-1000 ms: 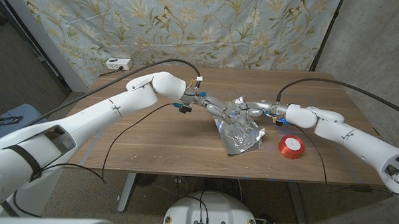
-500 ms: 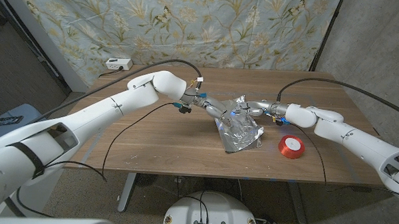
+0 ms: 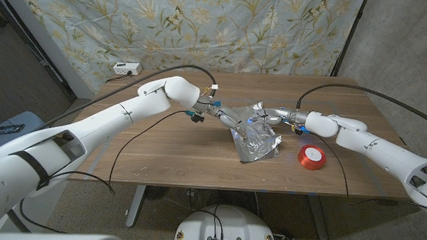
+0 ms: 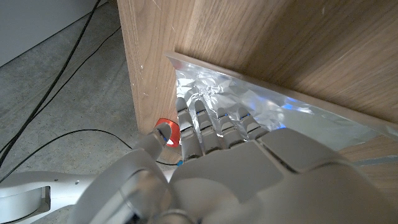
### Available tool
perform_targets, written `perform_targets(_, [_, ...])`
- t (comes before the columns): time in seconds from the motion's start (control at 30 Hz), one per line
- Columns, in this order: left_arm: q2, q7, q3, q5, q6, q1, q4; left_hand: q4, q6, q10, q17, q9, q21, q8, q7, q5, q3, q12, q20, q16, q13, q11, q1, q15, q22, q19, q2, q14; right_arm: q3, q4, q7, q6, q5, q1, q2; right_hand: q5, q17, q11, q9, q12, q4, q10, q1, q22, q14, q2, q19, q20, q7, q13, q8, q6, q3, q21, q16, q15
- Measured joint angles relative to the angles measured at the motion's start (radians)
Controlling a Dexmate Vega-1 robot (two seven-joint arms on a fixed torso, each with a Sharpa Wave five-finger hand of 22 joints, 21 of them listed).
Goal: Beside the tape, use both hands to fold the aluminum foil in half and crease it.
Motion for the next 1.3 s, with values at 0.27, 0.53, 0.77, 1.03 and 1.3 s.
perform_targets(0.27, [-0.013,-0.008,0.015,0.017,-0.015,-0.007,0.019,0.036,0.0,0.0,0.005,0.0,0.0,-0.006,0.0,0.0,0.008,0.0,0.0,0.0,0.0,0.0,-0.016,0.004,0.004,-0.007,0.004,-0.004,-0.001,0.002,-0.006,-0.004,0.004,-0.002,0.0,0.0,0.001,0.0,0.0,0.0,-0.003,0.0,0.0,0.0,0.0,0.0,0.0,0.0,0.0,0.0,0.0,0.0,0.003,-0.002,0.0,0.0])
perform_targets(0.53, [-0.041,-0.022,0.04,0.03,-0.033,-0.023,0.058,0.057,0.0,0.0,0.005,0.0,-0.006,-0.009,0.0,0.0,0.018,-0.007,-0.003,0.0,0.0,0.0,-0.024,0.004,0.004,-0.011,0.011,-0.004,0.0,-0.001,-0.015,-0.007,0.008,-0.009,-0.001,0.0,0.001,0.0,0.0,0.0,-0.003,0.0,0.0,0.0,0.0,0.0,-0.002,-0.002,0.0,0.0,0.0,0.0,0.003,0.001,0.0,0.0])
perform_targets(0.77, [-0.055,-0.031,0.057,0.041,-0.041,-0.03,0.078,0.072,0.005,0.004,0.004,0.0,-0.006,-0.01,0.005,0.0,0.025,-0.007,0.002,0.003,0.0,0.004,-0.029,0.004,0.004,-0.016,0.006,-0.004,0.002,-0.002,-0.021,-0.008,0.011,-0.014,-0.002,0.0,0.001,0.0,0.0,0.0,-0.003,0.0,0.0,-0.001,0.0,0.0,-0.002,-0.002,0.0,0.0,0.0,0.0,0.003,0.001,0.0,0.0])
perform_targets(1.03, [-0.066,-0.044,0.071,0.054,-0.042,-0.035,0.094,0.084,0.009,0.018,0.009,0.0,-0.006,-0.013,0.009,0.005,0.037,-0.007,0.002,0.01,0.0,0.007,-0.046,0.005,0.004,-0.016,0.007,0.009,0.005,-0.002,-0.027,-0.01,0.014,-0.019,-0.003,0.0,0.001,0.0,0.0,0.0,-0.003,0.0,0.0,-0.001,0.0,0.0,-0.002,-0.002,0.0,0.0,0.0,0.0,0.003,0.0,0.0,0.0])
perform_targets(1.3, [-0.073,-0.051,0.086,0.069,-0.042,-0.042,0.106,0.089,0.036,0.039,0.012,0.0,-0.006,-0.013,0.014,0.005,0.043,0.0,0.002,0.017,0.0,0.007,-0.057,0.007,0.004,-0.016,0.004,0.018,0.007,0.002,-0.039,-0.015,0.019,-0.026,-0.002,0.0,0.0,0.0,0.0,0.0,-0.003,0.0,0.0,0.0,0.0,0.0,-0.002,-0.002,0.0,0.0,0.0,0.0,0.003,0.0,0.0,0.0])
